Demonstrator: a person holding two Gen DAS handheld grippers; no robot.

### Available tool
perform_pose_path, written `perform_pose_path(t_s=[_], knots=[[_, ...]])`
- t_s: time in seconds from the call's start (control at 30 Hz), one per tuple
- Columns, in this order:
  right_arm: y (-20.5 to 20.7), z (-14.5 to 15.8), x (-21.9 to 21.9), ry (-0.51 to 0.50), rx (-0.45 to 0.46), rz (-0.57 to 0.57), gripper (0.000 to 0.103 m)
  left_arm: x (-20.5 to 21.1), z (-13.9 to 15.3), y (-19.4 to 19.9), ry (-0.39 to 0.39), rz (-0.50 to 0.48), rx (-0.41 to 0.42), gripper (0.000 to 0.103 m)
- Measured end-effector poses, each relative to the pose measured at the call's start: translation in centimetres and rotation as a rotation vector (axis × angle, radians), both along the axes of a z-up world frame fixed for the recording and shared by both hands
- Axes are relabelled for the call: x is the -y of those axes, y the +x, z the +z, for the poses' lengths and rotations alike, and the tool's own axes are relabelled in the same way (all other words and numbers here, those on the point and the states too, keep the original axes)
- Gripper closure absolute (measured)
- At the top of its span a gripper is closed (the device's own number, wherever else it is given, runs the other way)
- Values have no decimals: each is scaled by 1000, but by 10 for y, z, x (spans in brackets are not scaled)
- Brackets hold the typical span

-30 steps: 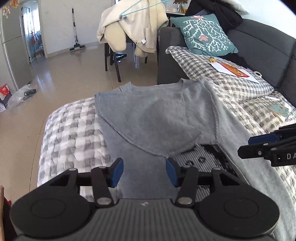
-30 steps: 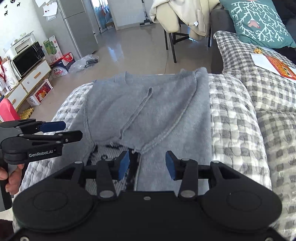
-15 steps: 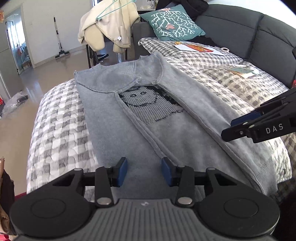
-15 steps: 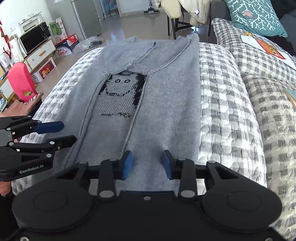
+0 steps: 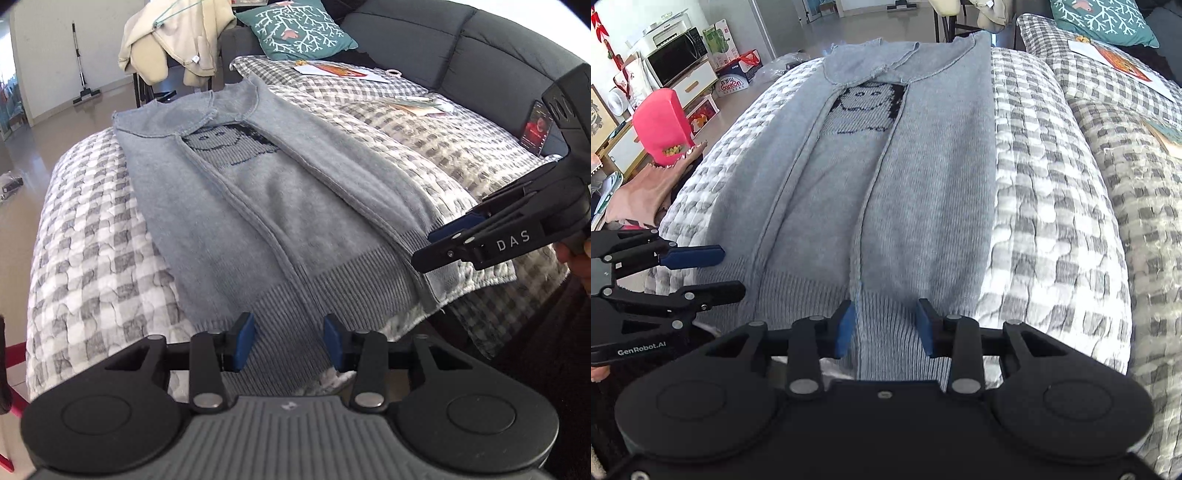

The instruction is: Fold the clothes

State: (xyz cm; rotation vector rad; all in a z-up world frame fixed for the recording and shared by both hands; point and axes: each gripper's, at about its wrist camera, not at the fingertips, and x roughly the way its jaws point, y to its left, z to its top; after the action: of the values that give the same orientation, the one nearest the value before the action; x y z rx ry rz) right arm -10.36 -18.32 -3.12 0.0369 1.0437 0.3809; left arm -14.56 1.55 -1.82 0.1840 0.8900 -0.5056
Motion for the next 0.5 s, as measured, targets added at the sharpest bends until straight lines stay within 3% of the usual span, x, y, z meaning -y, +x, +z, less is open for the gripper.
perform_pose_path(t_s=[0.1, 0.3, 0.5], knots=[[-8, 0, 6, 20, -27, 5, 64, -11, 5, -3, -41, 3, -60, 56], [-13, 2, 34, 51, -28, -62, 61, -46, 14, 5, -97, 80, -89, 55], [-7, -14, 48, 95, -89, -90, 61, -57, -6, 29, -154, 107, -244, 59]])
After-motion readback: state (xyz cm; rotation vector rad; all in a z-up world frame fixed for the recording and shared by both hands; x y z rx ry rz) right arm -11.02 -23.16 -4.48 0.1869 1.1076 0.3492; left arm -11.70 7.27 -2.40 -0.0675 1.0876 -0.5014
